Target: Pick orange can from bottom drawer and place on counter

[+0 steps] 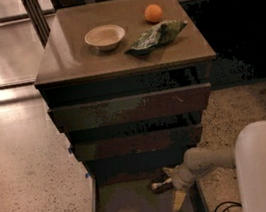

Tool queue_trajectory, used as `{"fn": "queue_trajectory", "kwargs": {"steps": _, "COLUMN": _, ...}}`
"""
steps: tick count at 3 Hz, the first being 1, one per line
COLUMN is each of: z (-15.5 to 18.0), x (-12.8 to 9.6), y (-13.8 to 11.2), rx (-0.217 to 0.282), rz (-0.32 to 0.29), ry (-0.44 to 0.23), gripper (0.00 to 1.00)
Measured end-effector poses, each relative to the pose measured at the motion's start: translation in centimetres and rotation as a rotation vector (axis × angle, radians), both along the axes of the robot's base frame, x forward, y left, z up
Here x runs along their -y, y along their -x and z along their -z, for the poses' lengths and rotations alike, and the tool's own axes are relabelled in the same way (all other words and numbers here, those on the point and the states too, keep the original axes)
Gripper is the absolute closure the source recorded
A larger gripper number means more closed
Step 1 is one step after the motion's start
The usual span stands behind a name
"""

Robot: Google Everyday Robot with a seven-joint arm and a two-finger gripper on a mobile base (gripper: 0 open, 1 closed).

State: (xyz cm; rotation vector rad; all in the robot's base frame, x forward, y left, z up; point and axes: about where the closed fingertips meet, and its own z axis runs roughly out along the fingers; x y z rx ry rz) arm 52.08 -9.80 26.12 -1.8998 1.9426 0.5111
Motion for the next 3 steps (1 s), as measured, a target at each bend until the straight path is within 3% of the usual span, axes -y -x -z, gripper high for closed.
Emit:
{"fn": "queue_trajectory", "kwargs": {"steps": 1, "z": 2.2, "x": -1.2, "y": -1.3, "rx": 0.065, "rz": -0.03, "ry": -0.034, "gripper": 0.0}}
{"fn": "queue_trajectory", "kwargs": {"steps": 2, "z": 5.1, "x": -1.1, "y": -4.4, "rx": 0.06, "rz": -0.076, "ry": -0.129, "gripper": 0.0}}
{"fn": "queue_trajectory", "kwargs": {"steps": 3, "z": 6.2, "x": -1.3, "y": -4.6, "rx": 0.046, "rz": -0.077, "ry": -0.136, "gripper": 0.0}}
